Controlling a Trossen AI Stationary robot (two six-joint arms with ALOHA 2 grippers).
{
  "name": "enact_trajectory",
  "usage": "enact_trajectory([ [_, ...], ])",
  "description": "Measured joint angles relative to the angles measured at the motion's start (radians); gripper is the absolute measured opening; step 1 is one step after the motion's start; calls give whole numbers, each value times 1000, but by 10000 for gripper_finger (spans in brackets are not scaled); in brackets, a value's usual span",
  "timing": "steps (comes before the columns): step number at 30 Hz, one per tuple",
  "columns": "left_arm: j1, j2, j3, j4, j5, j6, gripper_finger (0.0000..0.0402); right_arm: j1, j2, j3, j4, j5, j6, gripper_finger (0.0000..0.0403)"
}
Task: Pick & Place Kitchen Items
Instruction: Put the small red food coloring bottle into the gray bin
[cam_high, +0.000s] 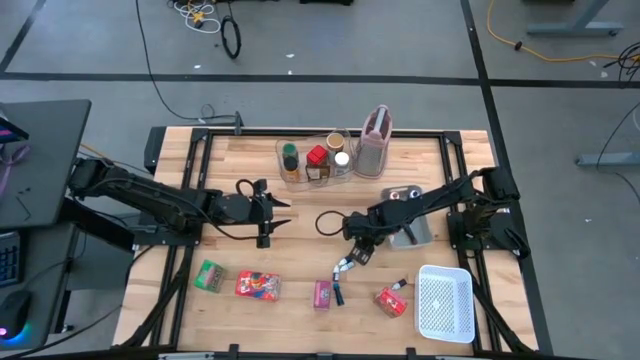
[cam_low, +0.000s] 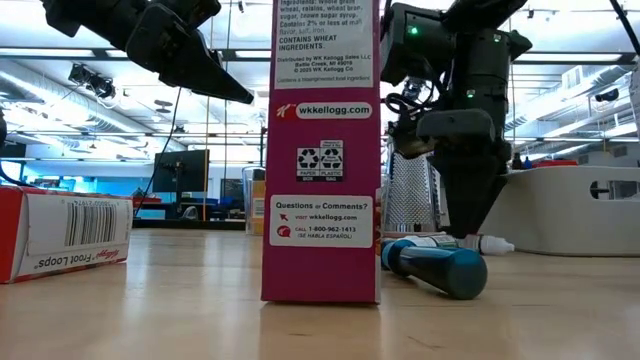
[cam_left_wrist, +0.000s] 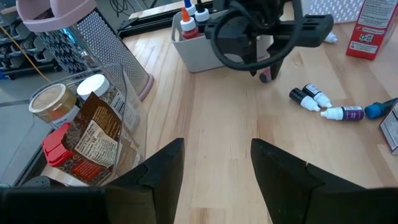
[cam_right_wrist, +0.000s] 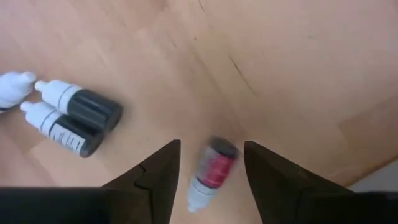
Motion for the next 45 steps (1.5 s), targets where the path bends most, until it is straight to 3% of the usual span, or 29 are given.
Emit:
enact_trajectory([
  [6, 0, 0, 0, 0, 0, 0, 194, 43, 2, -3, 10, 2, -149, 188],
  [13, 0, 0, 0, 1, 0, -8, 194, 37, 2, -3, -75, 2, -151, 185],
  [24, 0, 0, 0, 0, 0, -28, 194, 38, 3, -4, -149, 17, -196, 107],
  [31, 0, 0, 0, 0, 0, -29, 194, 37, 2, 35, -170, 16, -195, 83],
  [39, 0, 0, 0, 1, 0, -29, 194, 38, -3, 209, -381, 49, -200, 83],
  [45, 0, 0, 0, 1, 0, -29, 194, 38, -3, 355, -671, 136, -188, 84],
])
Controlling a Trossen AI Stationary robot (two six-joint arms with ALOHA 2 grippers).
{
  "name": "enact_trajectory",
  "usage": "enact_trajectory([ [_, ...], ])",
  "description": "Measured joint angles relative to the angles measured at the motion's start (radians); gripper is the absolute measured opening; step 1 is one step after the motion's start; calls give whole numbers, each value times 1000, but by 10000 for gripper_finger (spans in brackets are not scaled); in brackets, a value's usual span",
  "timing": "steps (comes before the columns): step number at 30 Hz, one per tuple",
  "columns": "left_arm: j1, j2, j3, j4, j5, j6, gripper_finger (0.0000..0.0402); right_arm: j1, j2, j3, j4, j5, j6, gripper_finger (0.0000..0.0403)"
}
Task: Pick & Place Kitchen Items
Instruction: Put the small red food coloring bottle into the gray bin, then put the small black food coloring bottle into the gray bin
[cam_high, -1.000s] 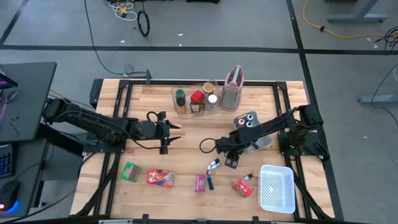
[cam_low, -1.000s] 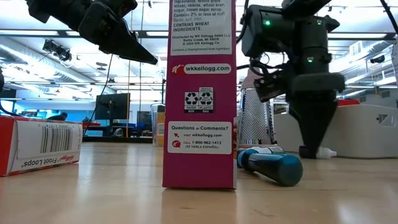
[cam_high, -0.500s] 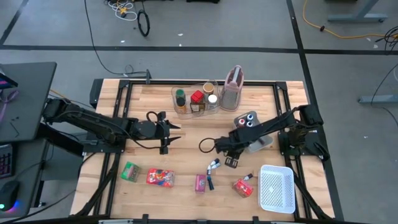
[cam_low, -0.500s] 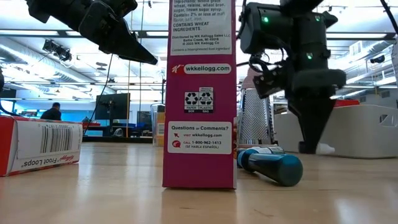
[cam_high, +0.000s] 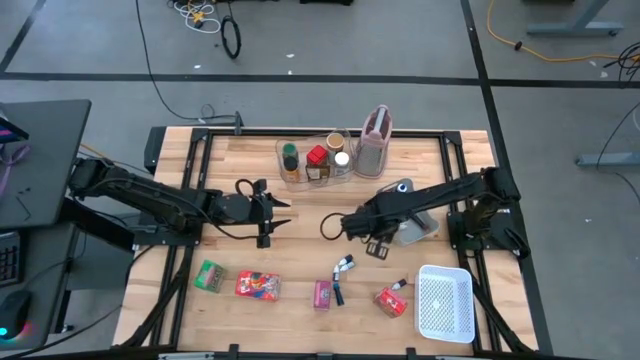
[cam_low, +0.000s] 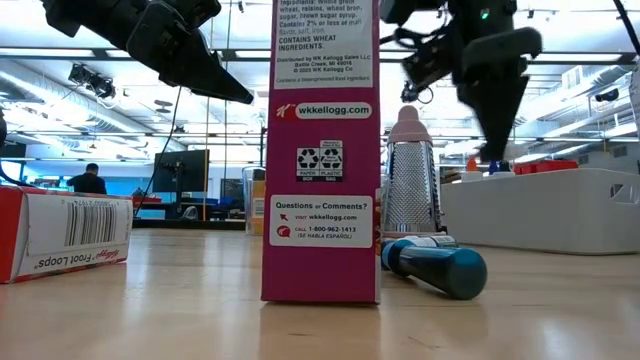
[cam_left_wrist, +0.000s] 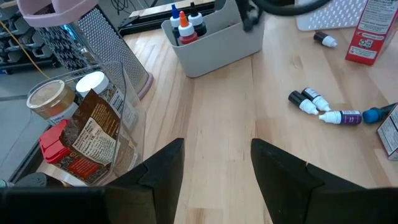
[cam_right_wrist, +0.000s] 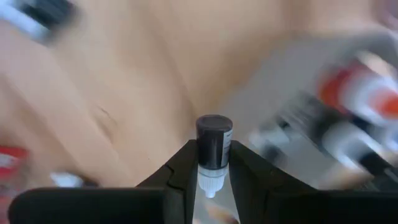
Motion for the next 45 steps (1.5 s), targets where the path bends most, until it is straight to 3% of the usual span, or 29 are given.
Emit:
enact_trajectory([
  [4, 0, 0, 0, 0, 1, -8, 194, 0, -39, 30, -183, 52, 65, 85],
  [7, 0, 0, 0, 0, 9, -24, 194, -1, -109, -20, -217, 111, 138, 86],
  [15, 0, 0, 0, 0, 28, -23, 194, -20, -321, -339, 17, 60, 249, 87],
  [22, 0, 0, 0, 11, 26, -23, 194, -27, -369, -511, 159, 19, 245, 115],
  [31, 0, 0, 0, 109, 5, 41, 194, -29, -370, -477, 146, 32, 180, 175],
  [37, 0, 0, 1, 244, -59, 131, 194, -24, -371, -368, 99, 7, 146, 187],
  [41, 0, 0, 1, 307, -86, 157, 194, -13, -371, -316, 82, -94, 163, 184],
  [45, 0, 0, 1, 334, -87, 157, 194, 24, -371, -308, 76, -199, 280, 180],
])
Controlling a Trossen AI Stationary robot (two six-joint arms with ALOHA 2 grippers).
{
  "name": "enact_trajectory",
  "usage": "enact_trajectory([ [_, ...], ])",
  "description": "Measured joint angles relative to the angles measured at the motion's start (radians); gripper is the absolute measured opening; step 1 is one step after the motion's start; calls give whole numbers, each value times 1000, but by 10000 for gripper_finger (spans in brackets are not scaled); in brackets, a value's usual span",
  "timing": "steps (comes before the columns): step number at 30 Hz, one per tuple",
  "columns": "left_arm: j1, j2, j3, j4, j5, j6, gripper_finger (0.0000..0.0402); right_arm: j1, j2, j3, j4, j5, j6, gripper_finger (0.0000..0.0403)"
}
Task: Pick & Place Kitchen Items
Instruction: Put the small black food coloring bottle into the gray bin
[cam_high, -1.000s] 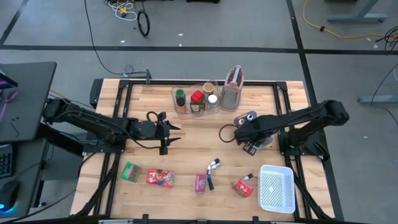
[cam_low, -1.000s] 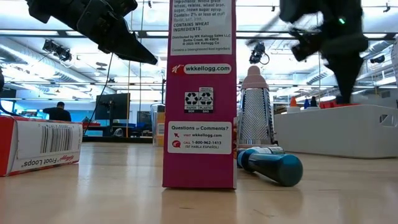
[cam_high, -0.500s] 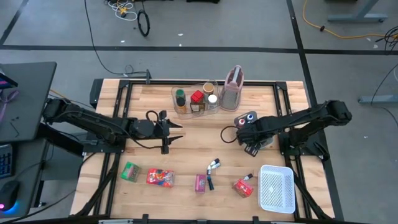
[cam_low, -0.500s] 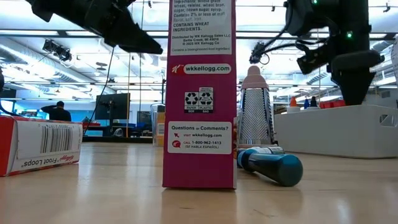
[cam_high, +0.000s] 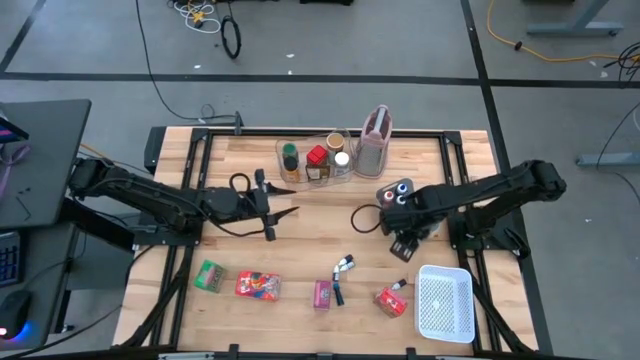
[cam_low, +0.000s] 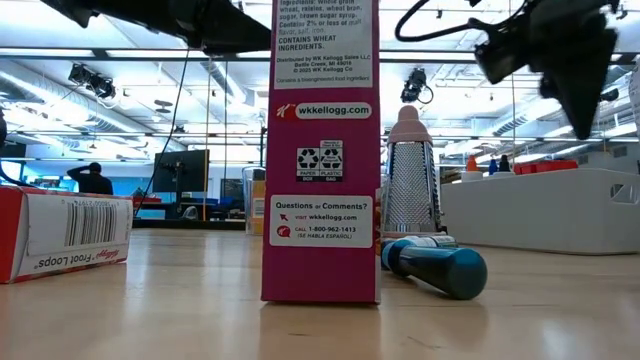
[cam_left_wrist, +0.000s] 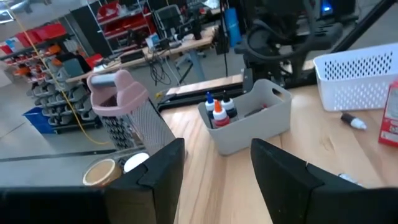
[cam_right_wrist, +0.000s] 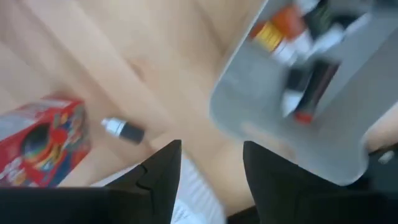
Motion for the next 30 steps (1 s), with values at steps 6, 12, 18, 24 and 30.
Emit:
enact_trajectory([
  [6, 0, 0, 0, 11, 0, 2, 194, 100, 0, 0, 17, -91, 171, 180],
  [12, 0, 0, 0, 10, 0, 4, 194, 223, 0, 0, 185, -92, 60, 180],
  [18, 0, 0, 0, 9, 9, -5, 194, 313, 0, 1, 350, 3, -176, 180],
  [24, 0, 0, 0, 8, 9, -60, 194, 341, 1, 1, 334, 154, -217, 180],
  [30, 0, 0, 0, 2, 8, -66, 194, 382, 30, 1, 337, 113, -214, 181],
])
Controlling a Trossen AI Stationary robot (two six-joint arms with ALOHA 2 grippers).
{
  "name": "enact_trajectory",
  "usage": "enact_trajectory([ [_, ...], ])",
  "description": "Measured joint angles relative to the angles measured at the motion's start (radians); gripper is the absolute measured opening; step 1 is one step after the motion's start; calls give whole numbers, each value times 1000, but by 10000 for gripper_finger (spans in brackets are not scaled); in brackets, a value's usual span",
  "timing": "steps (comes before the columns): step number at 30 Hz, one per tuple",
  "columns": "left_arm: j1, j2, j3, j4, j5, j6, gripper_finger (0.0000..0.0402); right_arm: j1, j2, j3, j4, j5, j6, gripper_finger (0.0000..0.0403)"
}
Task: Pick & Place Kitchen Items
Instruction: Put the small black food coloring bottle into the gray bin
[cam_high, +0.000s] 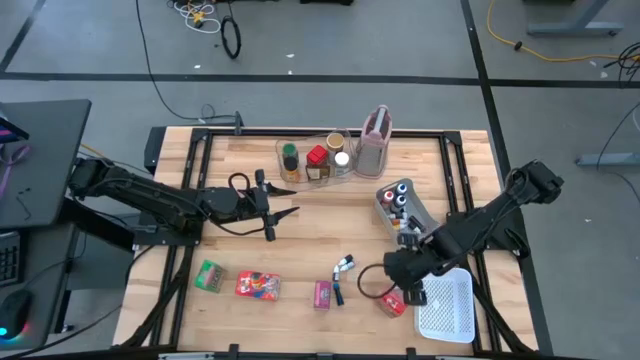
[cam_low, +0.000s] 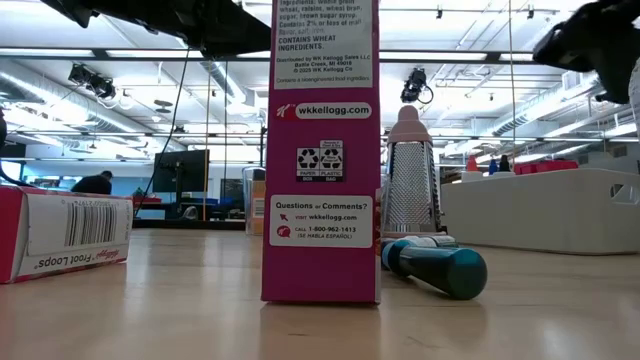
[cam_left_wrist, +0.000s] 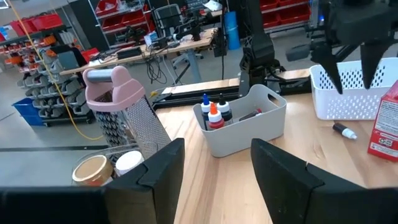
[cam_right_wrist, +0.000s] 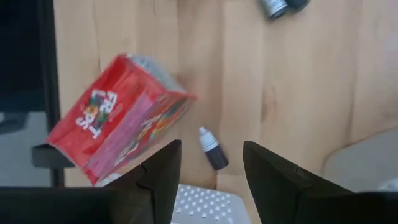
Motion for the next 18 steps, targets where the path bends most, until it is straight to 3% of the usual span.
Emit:
enact_trajectory([
  [18, 0, 0, 0, 1, 0, -16, 194, 49, 200, 0, 9, 11, -54, 181],
])
